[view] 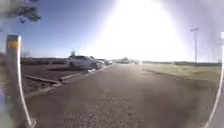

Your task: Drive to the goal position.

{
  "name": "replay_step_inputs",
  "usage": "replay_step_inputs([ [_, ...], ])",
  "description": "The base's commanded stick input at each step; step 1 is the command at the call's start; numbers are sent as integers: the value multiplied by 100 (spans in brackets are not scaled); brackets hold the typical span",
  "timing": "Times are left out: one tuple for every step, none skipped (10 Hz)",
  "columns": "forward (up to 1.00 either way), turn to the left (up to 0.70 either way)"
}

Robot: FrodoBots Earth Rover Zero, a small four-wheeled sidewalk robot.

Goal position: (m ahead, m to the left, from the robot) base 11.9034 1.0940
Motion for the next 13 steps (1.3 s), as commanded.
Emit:
replay_step_inputs([
  [70,0],
  [70,0],
  [70,0],
  [70,0],
  [70,0],
  [70,0],
  [70,0],
  [70,0],
  [70,0],
  [70,0],
  [70,-23],
  [70,-26],
  [70,-9],
])
